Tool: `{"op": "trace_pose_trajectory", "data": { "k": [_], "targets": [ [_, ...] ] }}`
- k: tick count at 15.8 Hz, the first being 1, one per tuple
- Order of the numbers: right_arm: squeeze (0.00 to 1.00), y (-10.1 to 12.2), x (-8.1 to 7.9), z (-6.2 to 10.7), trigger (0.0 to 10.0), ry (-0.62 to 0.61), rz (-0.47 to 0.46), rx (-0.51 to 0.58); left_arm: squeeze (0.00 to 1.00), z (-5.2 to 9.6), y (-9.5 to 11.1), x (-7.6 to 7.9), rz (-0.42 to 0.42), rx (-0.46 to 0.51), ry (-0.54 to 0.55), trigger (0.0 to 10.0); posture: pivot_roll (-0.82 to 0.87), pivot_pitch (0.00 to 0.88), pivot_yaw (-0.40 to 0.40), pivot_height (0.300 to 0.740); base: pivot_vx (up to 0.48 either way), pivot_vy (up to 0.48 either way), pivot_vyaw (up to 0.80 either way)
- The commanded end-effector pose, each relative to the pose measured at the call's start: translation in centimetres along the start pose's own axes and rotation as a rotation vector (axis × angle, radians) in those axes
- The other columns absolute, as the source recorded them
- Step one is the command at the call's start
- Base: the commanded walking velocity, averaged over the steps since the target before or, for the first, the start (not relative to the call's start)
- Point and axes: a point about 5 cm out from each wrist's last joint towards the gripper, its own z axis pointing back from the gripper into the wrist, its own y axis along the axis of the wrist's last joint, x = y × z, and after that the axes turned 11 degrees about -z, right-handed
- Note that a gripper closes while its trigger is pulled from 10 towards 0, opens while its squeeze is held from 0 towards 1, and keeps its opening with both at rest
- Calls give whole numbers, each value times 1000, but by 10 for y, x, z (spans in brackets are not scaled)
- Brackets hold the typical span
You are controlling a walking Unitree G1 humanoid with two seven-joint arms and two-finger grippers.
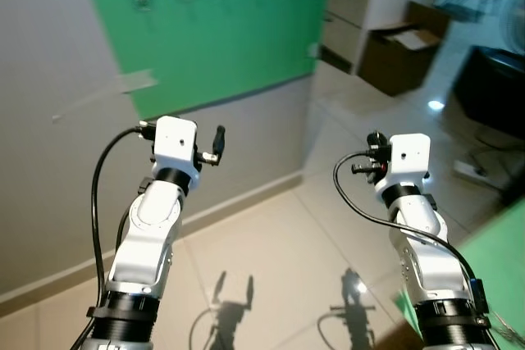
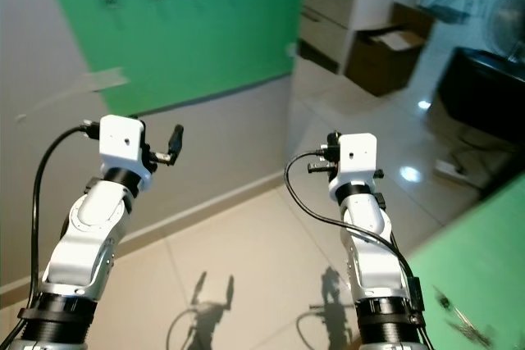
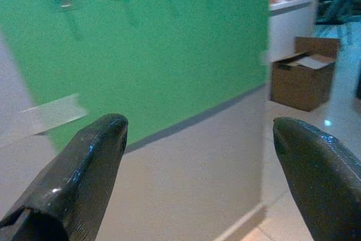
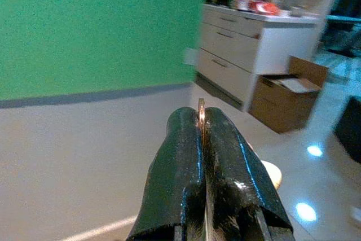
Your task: Hang keys on a hook
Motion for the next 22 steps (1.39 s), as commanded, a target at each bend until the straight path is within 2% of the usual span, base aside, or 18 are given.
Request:
{"op": "trace_pose_trajectory", "data": {
  "k": [1, 4, 12, 14, 19, 22],
  "targets": [
    [0, 3, -11, -3, 10000, 38, 11, 16, 0, -1, -5, -8, 2, -24, 15, 10000, -62, 0, 18, 740, 394, 0, 0],
    [0, 2, -10, -5, 10000, 39, 9, 14, 0, 0, -5, -10, -7, -15, 17, 10000, -54, 0, 13, 740, 394, 0, 154],
    [0, 3, -13, -10, 10000, 54, 30, 19, 0, 6, -8, -14, -15, -24, 21, 10000, -31, 0, -3, 740, 399, 0, 778],
    [0, 2, -11, -10, 10000, 47, 47, 28, 0, 7, -9, -14, -18, -26, 17, 10000, -35, 0, 0, 740, 401, 0, 0],
    [0, 7, -4, -11, 10000, 28, 19, 38, 0, 0, -4, -3, -26, -5, -22, 10000, -72, 0, 7, 740, 400, 0, 0],
    [0, 6, -7, -6, 10000, 41, -16, 41, 0, 4, -5, -1, 28, 3, -29, 10000, -80, 0, 19, 740, 121, 0, 0]
  ]
}}
